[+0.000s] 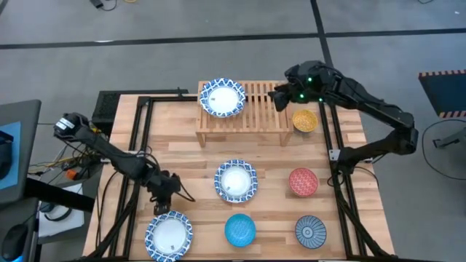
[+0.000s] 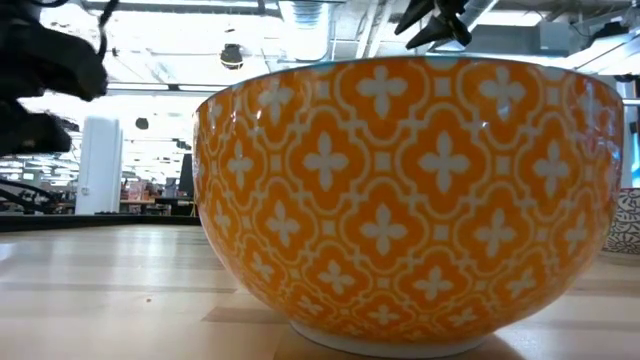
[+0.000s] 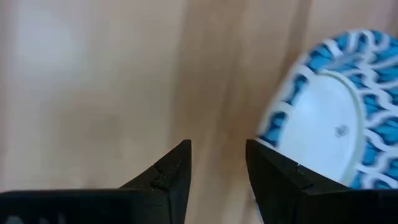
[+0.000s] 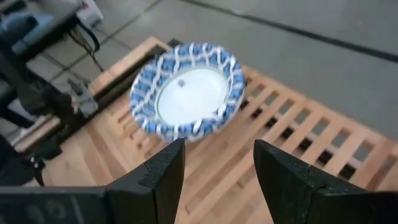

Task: Place and stack bowls onto a shelf
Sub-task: Stack the bottom white bowl on top of the other white bowl on the shelf, then put the yellow patterned bowl on the shelf

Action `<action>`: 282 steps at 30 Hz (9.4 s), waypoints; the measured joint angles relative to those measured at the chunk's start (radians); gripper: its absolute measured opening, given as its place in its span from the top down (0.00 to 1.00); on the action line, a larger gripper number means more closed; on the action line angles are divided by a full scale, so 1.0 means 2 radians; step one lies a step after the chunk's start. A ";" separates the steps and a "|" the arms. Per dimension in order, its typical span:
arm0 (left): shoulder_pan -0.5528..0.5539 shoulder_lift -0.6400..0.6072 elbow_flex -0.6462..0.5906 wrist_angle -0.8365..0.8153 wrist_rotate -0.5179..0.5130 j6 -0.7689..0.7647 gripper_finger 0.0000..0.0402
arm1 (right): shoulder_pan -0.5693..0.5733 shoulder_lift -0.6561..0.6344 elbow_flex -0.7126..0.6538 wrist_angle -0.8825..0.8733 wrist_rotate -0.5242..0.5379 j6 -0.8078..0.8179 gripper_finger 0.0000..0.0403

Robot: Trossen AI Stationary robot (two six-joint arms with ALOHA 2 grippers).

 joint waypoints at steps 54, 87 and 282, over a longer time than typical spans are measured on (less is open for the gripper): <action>-0.049 -0.008 -0.035 0.140 -0.010 -0.137 1.00 | 0.021 0.000 0.000 -0.015 -0.017 0.037 0.46; 0.200 0.032 0.324 -0.046 -0.277 0.159 1.00 | 0.209 0.136 -0.001 0.101 -0.013 0.041 0.38; 0.188 0.033 0.328 -0.142 -0.373 0.065 0.53 | -0.280 -0.084 -0.326 -0.076 0.112 0.161 0.89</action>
